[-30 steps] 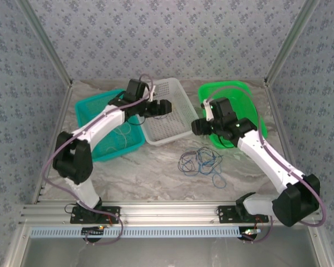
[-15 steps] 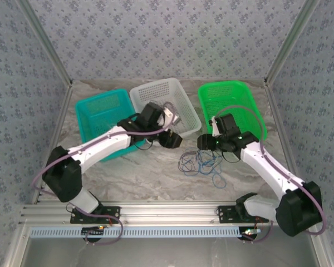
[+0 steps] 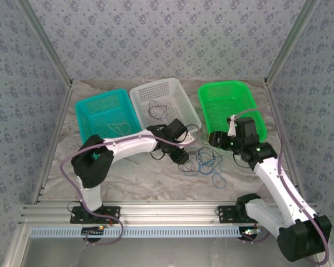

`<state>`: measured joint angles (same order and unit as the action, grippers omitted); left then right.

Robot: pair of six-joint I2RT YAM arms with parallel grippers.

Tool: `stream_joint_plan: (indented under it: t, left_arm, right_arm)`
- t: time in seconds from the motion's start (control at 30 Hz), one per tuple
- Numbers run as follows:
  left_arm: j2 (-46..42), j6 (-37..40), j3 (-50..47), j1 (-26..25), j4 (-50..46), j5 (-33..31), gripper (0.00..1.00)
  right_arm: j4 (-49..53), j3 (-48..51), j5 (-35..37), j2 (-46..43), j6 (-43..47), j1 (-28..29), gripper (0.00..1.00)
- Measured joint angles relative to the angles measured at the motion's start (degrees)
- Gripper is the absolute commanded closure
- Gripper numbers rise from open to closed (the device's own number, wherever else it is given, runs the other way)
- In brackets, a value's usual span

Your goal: Untangle the cables

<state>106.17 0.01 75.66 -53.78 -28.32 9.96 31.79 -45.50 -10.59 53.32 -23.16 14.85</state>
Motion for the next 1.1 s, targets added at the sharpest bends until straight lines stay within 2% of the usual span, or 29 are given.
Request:
stream_joint_plan:
  t: [0.2,0.3,0.77,0.97,1.1]
  left_arm:
    - [1.6,0.6,1.5,-1.0,1.6,-3.2,0.49]
    - [2.1,1.1,1.7,-1.1,2.0,-3.4,0.53]
    - [5.4,1.8,3.1,-1.1,5.3,-2.6,0.96]
    - [5.2,1.4,2.8,-1.1,6.8,-2.1,1.0]
    - [1.8,1.0,-0.2,-1.1,8.8,-2.1,1.0]
  right_arm:
    - [0.2,0.7,-0.6,0.0,0.0,-0.3,0.33]
    - [0.2,0.8,-0.7,0.0,0.0,-0.5,0.33]
    - [1.7,2.5,0.4,-3.6,-0.5,-1.5,0.31]
    - [2.8,2.6,1.6,-5.9,-0.6,-2.0,0.31]
    - [3.2,2.6,2.3,-6.3,-0.6,-2.1,0.31]
